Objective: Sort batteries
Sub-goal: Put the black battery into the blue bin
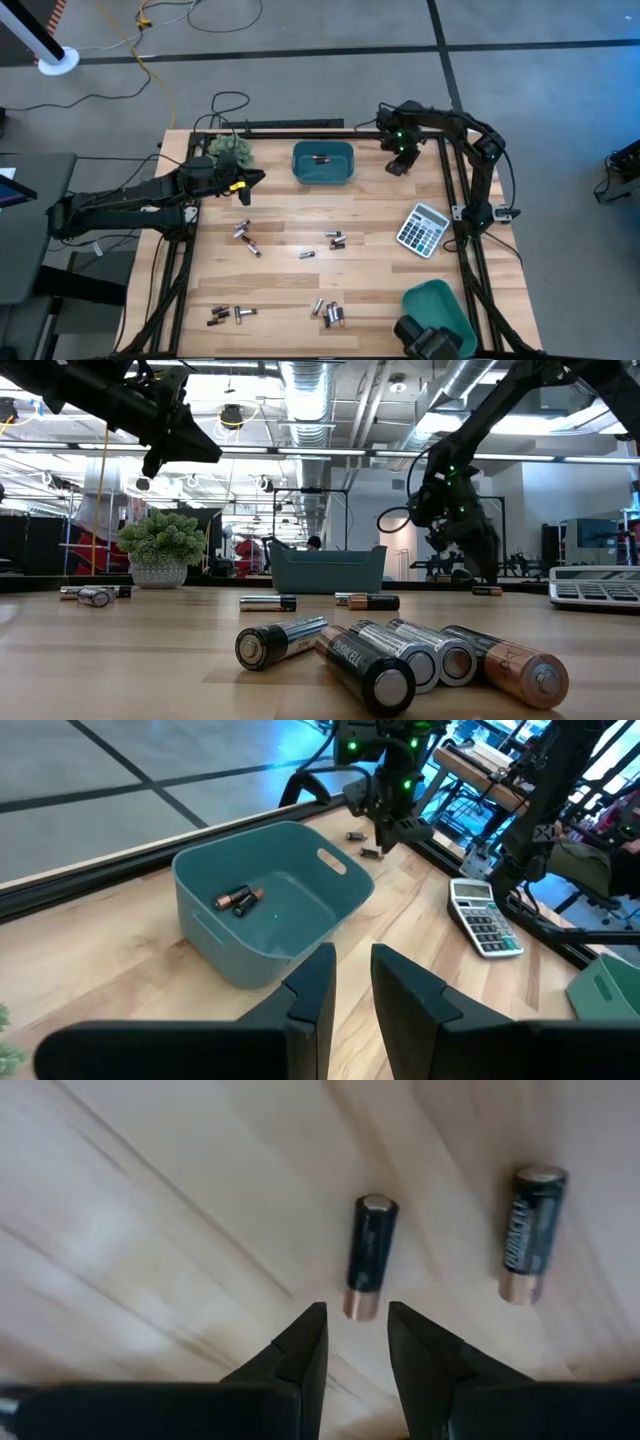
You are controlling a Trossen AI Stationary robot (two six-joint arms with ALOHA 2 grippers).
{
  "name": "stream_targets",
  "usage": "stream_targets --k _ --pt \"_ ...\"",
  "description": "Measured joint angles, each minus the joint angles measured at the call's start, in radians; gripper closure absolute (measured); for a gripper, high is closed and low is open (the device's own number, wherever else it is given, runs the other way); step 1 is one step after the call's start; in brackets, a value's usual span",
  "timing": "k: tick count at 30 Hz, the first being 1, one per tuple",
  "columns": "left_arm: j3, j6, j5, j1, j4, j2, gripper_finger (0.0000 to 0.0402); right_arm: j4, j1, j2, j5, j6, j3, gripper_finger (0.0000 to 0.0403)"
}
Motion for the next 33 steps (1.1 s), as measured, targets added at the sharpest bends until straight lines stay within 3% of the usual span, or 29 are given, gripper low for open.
stream_targets --k 8,14,18,26,33 --pt "0.000 0.000 0.000 0.000 0.000 0.000 0.0340 -0.136 -0.001 -0.038 0.004 0.039 0.132 0.0279" --pt "0.000 0.000 -0.001 0.000 0.000 0.000 0.0340 -0.126 -0.002 -0.170 0.004 0.151 0.131 0.0279" --pt "0.000 0.016 -0.001 0.000 -0.001 0.000 0.0340 0.013 -0.002 -0.348 0.001 0.274 0.034 0.0279" --pt "0.000 0.094 -0.004 0.000 -0.001 0.000 0.0340 0.348 0.053 -0.743 -0.001 0.598 -0.312 0.0279" --pt "0.000 0.155 -0.019 0.000 -0.001 0.000 0.0340 0.576 0.135 -0.863 -0.002 0.813 -0.511 0.0242"
